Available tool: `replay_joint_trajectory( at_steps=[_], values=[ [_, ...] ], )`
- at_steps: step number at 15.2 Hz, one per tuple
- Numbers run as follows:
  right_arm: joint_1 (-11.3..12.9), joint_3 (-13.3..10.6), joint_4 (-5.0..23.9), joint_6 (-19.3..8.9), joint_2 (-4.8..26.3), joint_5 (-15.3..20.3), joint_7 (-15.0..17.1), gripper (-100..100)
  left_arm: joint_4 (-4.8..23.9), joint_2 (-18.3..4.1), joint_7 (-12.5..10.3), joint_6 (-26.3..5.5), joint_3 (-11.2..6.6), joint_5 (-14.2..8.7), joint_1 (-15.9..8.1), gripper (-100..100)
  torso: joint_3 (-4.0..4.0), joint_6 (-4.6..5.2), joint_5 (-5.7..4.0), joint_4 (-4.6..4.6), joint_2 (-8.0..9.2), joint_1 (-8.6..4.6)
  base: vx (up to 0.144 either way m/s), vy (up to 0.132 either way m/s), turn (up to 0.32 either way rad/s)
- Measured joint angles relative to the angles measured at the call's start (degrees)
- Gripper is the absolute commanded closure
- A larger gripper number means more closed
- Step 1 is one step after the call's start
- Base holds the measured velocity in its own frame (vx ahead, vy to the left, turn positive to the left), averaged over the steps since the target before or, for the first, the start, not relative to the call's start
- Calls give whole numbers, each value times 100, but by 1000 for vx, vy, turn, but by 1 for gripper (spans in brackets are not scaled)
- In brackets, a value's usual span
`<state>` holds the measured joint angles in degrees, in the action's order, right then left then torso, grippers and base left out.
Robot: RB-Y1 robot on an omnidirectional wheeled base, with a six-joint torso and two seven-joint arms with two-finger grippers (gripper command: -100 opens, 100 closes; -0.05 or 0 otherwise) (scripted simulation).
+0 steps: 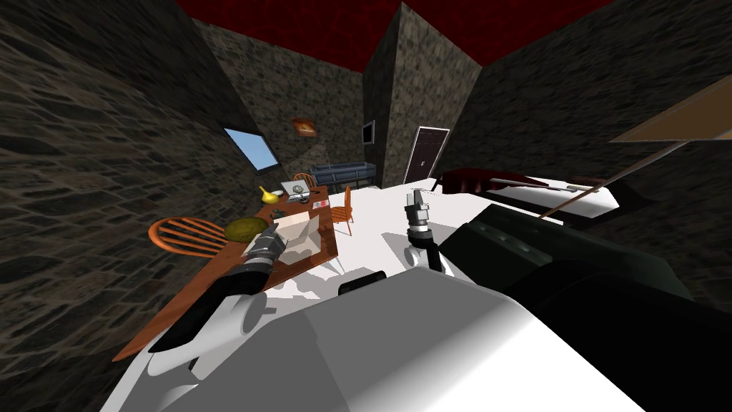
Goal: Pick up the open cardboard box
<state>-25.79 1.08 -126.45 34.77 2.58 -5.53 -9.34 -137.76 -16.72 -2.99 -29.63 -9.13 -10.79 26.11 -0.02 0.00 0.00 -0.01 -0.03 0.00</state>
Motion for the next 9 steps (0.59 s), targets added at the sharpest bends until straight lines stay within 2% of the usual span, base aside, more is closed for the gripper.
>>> replay_joint_trajectory(
  at_steps=[9],
  values=[
    [0,0,0,0,0,0,0,0,-111,-10,-106,-962,-82,-142,-27,-100,-1,0,0,0,-2,0,10,0,17]
  ],
)
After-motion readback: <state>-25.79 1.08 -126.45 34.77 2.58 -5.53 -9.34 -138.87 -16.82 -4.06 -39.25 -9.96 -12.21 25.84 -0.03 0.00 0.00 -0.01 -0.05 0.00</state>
